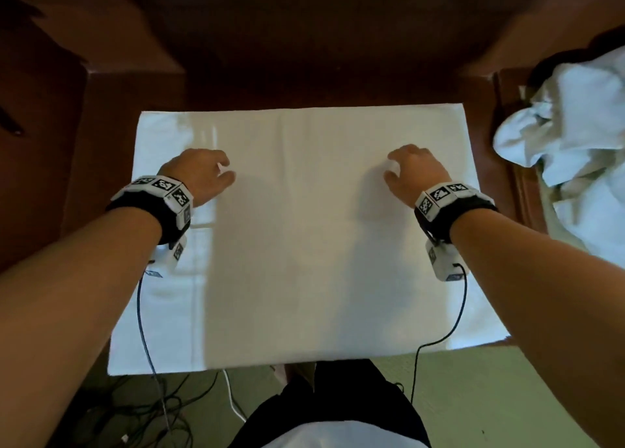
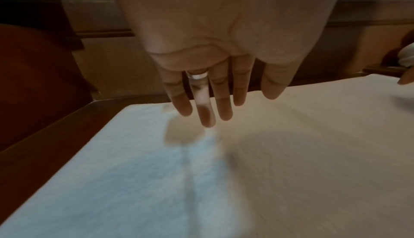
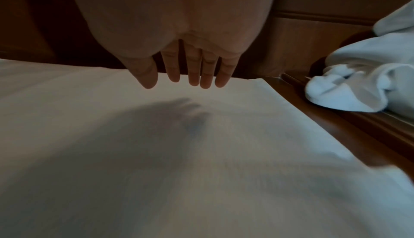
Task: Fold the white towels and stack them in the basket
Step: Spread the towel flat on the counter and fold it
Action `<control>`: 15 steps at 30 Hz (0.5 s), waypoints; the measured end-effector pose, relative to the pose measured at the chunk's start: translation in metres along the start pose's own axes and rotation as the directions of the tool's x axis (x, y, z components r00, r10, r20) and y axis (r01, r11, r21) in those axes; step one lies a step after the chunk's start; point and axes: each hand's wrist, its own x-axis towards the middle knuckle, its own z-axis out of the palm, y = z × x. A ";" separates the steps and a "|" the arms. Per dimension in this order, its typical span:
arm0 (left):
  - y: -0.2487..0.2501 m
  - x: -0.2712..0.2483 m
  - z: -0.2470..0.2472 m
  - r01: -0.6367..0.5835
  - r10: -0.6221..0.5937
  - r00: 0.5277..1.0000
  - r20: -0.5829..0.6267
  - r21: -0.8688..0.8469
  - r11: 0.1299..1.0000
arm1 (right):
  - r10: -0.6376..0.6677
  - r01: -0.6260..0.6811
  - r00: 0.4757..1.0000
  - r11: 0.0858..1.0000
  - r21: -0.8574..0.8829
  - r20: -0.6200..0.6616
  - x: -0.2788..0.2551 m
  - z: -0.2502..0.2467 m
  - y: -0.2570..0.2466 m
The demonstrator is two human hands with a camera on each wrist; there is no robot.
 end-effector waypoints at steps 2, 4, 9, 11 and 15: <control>-0.001 0.028 -0.002 -0.006 0.007 0.999 -0.040 0.023 1.000 | -0.008 0.008 0.999 1.000 -0.013 -0.031 0.031 -0.006 0.008; -0.004 0.054 -0.001 -0.010 0.017 0.997 -0.077 0.094 0.996 | -0.018 0.016 0.998 0.999 -0.052 -0.052 0.059 -0.010 0.016; -0.012 0.096 0.008 -0.027 0.061 0.993 -0.099 0.319 0.947 | -0.038 0.036 0.999 0.984 -0.177 -0.005 0.101 -0.006 0.036; -0.014 0.102 0.016 -0.023 0.071 0.989 -0.129 0.343 0.939 | -0.065 0.056 0.997 0.984 -0.171 -0.043 0.104 0.001 0.041; -0.010 0.101 0.024 -0.047 0.148 0.942 -0.300 0.321 0.946 | -0.079 0.050 0.984 0.982 -0.180 -0.161 0.106 0.005 0.043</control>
